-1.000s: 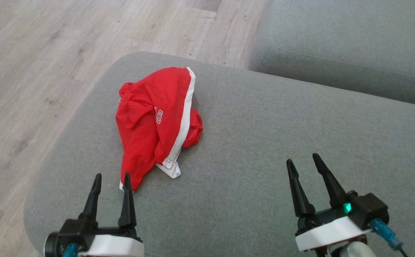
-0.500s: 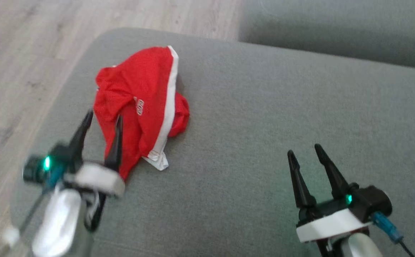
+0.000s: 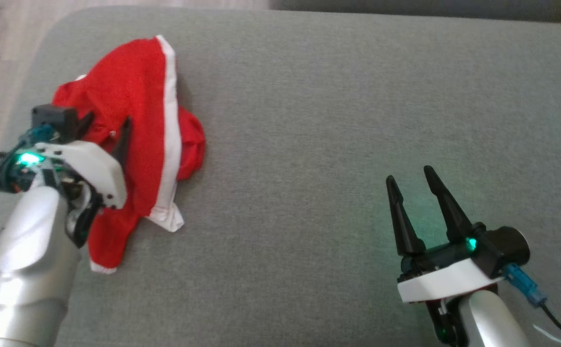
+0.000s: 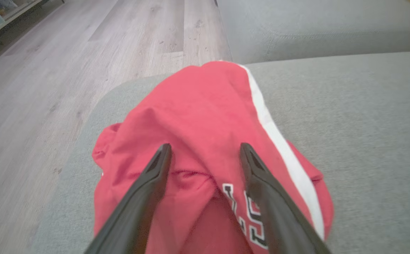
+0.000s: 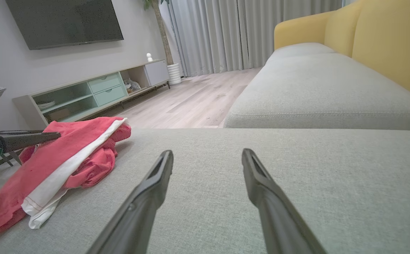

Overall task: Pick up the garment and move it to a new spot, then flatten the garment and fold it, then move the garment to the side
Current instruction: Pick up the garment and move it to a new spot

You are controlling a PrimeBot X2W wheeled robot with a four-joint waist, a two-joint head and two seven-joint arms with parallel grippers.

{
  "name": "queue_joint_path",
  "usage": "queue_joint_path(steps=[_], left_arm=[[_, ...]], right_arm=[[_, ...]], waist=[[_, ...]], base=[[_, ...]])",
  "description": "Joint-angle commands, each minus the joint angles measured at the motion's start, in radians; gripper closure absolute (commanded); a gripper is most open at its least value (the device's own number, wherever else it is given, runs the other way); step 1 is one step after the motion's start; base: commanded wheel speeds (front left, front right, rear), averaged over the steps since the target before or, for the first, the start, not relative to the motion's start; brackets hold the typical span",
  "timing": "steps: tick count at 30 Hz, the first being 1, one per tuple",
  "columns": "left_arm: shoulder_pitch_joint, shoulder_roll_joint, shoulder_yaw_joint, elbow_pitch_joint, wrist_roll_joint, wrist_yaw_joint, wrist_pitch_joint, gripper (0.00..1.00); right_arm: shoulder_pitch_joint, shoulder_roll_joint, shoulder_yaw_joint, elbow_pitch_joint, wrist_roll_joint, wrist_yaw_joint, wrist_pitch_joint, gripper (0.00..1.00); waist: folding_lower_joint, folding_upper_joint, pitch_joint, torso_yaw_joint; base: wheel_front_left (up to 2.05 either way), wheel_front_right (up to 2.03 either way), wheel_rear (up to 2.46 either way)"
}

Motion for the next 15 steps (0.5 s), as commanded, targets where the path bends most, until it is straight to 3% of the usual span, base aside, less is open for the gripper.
queue_joint_path(steps=[1, 6, 7, 8, 15], left_arm=[[-0.059, 0.06, 0.043, -0.002, -0.001, 0.005, -0.001, 0.0], [-0.077, 0.055, 0.046, 0.077, -0.013, 0.012, -0.001, 0.0], [-0.081, 0.052, 0.044, 0.084, -0.019, 0.011, -0.004, 0.35], [-0.084, 0.049, 0.045, 0.088, -0.025, 0.01, -0.017, 1.0], [-0.11, 0.042, 0.034, 0.06, -0.03, 0.006, -0.141, 1.0]], right_arm=[[-0.033, -0.005, 0.025, -0.036, 0.001, 0.008, -0.011, 0.0], [-0.037, -0.005, 0.014, -0.036, 0.002, 0.008, -0.011, 0.0], [-0.037, -0.005, 0.013, -0.036, 0.002, 0.008, -0.011, 0.0], [-0.038, -0.005, 0.012, -0.035, 0.001, 0.008, -0.011, 0.0], [-0.042, -0.005, 0.014, -0.026, 0.001, 0.008, -0.011, 0.0]], waist=[[-0.0003, 0.0, 0.019, -0.025], [-0.0003, 0.0, 0.024, -0.038], [-0.0003, 0.0, 0.024, -0.039], [-0.0003, 0.0, 0.023, -0.039], [-0.0003, 0.0, 0.006, -0.039]], base=[[0.0, 0.0, 0.0], [0.0, 0.0, 0.0], [0.0, 0.0, 0.0], [0.0, 0.0, 0.0], [0.0, 0.0, 0.0]])
